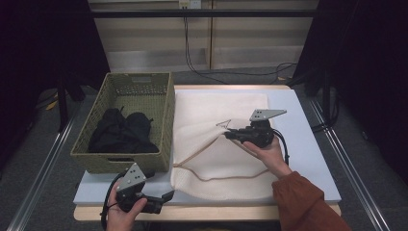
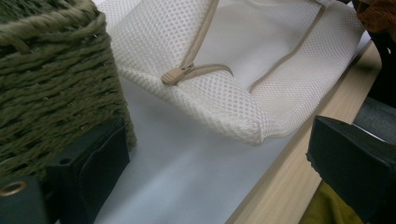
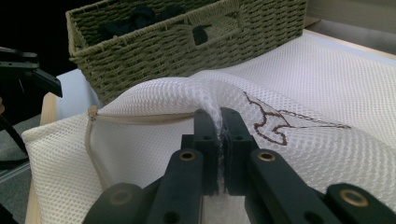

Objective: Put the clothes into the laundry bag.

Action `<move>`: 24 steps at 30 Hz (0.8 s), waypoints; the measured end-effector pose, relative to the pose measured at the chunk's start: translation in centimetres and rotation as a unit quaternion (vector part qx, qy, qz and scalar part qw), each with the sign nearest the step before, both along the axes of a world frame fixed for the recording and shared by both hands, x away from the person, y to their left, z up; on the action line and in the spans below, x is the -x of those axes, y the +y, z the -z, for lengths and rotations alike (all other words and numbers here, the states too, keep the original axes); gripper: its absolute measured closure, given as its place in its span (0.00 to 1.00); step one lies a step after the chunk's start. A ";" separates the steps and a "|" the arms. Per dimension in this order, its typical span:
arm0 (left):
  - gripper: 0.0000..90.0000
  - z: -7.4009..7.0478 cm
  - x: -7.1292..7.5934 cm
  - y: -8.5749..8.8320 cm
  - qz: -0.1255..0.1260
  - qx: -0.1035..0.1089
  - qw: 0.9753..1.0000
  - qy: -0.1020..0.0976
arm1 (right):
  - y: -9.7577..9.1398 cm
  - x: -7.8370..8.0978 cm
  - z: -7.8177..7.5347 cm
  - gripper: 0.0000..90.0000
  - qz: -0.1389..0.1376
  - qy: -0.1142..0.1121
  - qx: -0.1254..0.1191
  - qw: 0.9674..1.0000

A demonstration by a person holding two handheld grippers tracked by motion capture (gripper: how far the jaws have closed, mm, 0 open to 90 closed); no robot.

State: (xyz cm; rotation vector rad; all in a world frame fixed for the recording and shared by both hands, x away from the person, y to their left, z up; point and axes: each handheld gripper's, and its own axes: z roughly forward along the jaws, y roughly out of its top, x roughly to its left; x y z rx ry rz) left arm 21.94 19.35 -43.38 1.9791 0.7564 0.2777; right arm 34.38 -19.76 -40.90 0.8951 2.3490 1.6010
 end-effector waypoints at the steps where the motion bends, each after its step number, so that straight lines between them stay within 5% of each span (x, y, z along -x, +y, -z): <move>1: 0.06 0.0 0.0 0.1 -0.001 0.000 1.000 -0.001 | 0.0 0.1 0.0 0.97 -0.002 0.001 0.000 1.000; 6: 0.07 -0.5 0.2 0.3 -0.002 0.017 1.000 0.005 | 0.3 0.3 0.0 0.97 -0.006 -0.002 0.009 1.000; 24: 0.06 -4.5 -1.4 2.9 -0.015 0.012 1.000 -0.024 | 0.4 0.3 0.3 0.97 -0.007 0.007 0.013 1.000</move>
